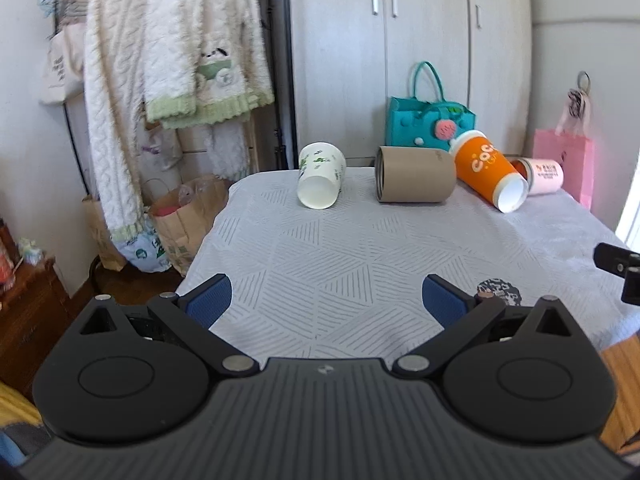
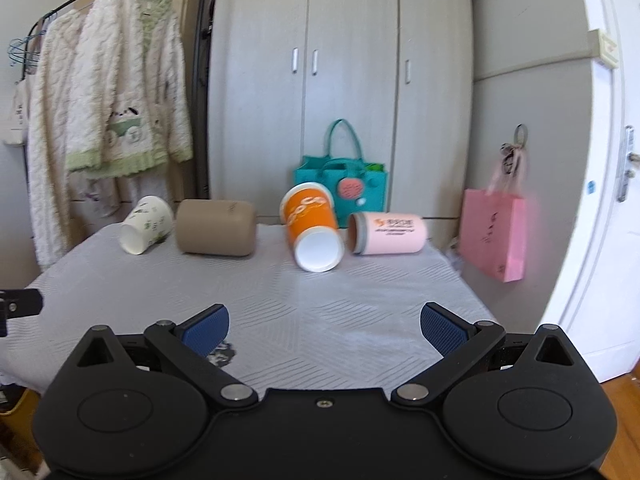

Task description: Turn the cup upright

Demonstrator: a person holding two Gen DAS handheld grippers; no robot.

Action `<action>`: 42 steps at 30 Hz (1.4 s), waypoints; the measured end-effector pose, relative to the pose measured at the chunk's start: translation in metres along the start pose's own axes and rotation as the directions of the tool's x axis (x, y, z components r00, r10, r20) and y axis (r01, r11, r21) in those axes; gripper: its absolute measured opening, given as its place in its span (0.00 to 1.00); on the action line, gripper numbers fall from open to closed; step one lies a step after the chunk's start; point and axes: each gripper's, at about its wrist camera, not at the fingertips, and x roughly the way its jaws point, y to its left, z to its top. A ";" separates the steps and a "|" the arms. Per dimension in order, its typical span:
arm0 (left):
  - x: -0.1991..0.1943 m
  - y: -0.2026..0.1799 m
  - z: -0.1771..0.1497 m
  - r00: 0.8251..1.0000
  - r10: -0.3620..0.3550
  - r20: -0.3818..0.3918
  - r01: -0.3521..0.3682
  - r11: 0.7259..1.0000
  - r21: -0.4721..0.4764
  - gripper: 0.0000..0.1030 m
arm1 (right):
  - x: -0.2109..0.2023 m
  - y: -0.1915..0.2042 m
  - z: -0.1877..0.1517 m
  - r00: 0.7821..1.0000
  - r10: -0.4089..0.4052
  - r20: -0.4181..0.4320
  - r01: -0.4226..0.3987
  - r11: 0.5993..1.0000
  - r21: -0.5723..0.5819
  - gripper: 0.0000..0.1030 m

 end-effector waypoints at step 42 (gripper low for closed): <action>0.208 0.131 0.117 0.948 -0.301 -0.099 0.281 0.943 -0.178 1.00 | 0.186 0.202 0.114 0.805 0.514 -0.297 -0.584 0.776 -0.239 1.00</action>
